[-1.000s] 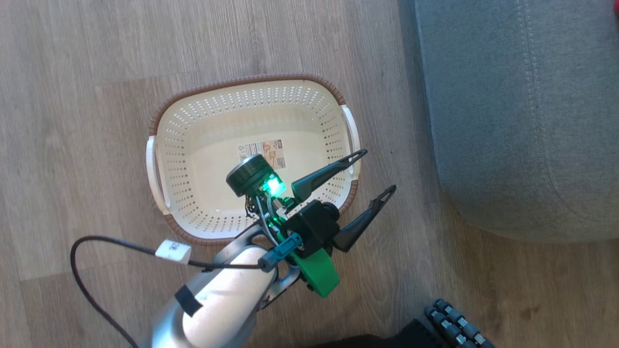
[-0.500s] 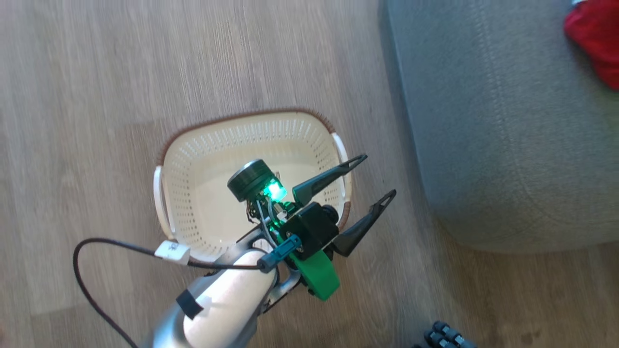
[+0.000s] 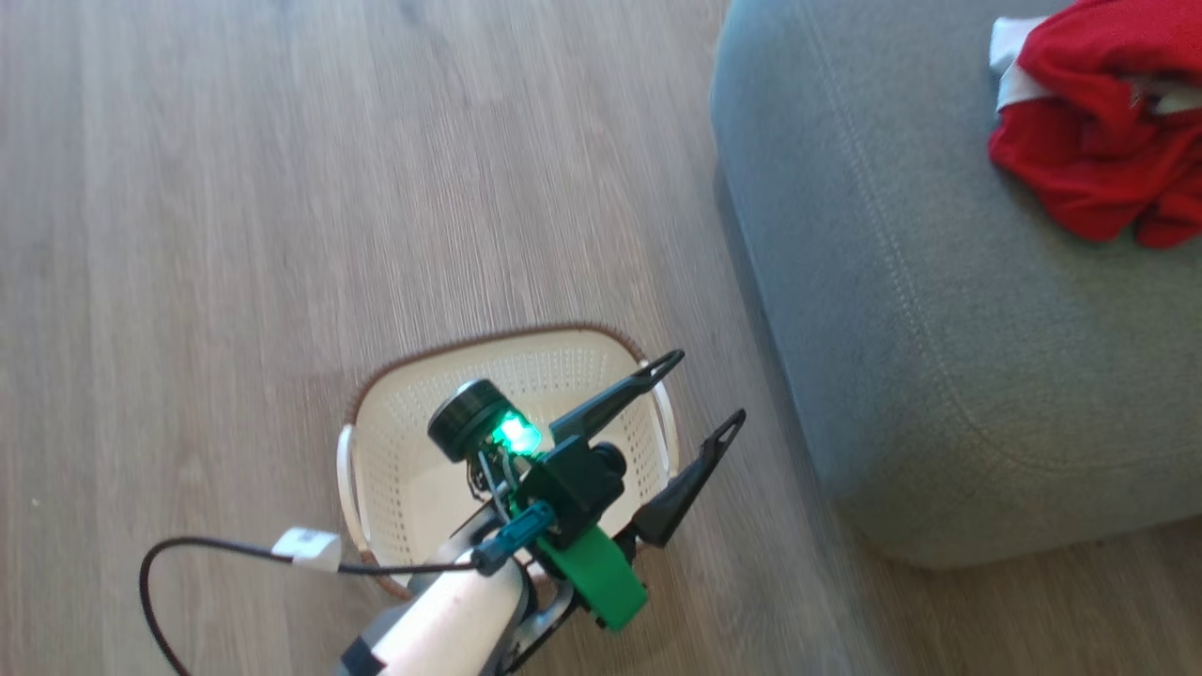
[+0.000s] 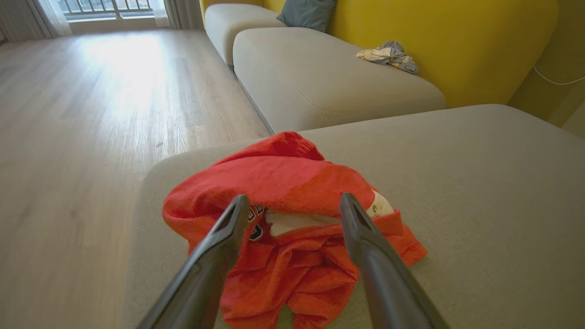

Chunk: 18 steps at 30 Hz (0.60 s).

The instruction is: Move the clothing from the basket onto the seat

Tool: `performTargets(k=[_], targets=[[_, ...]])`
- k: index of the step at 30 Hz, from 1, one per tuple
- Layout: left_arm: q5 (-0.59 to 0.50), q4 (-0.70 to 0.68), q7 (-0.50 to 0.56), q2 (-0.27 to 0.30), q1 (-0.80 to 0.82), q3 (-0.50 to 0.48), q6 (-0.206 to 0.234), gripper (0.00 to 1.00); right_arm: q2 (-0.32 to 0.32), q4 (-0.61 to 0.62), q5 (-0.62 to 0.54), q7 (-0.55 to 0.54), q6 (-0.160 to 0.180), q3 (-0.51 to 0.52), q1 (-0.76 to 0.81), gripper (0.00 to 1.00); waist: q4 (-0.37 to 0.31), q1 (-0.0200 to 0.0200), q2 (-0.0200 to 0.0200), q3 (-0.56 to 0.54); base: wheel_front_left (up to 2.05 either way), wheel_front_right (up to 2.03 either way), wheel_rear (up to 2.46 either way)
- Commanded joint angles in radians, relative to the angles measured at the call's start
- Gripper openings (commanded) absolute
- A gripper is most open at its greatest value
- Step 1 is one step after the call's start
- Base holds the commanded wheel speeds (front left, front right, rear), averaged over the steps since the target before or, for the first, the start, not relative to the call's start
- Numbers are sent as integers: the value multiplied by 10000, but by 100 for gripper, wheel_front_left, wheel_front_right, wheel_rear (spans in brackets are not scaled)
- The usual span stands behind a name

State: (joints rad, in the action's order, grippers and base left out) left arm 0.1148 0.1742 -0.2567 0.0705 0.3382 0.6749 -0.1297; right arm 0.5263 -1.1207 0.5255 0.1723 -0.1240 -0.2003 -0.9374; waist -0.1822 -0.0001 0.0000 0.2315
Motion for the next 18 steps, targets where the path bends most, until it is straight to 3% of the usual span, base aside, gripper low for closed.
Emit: performTargets(k=[1,6,12,18], targets=[[58,-439,-51,-65,-73,-441,-10,100,257,643,393,187,-67,-260,275,100,39,1,0,-627,0,0,0],[30,-597,-51,-103,-411,-761,-10,100,361,1759,1246,413,-67,-652,958,100,201,1,0,-1071,0,0,0],[-18,-773,-51,-154,-902,-1344,-2,100,624,4032,2254,715,-67,-1449,2492,100,613,1,0,-1598,0,0,0],[-41,-946,-51,-184,-1480,-2061,116,100,615,6182,3179,884,-67,-1295,4038,100,1027,1,0,-1997,0,0,0]])
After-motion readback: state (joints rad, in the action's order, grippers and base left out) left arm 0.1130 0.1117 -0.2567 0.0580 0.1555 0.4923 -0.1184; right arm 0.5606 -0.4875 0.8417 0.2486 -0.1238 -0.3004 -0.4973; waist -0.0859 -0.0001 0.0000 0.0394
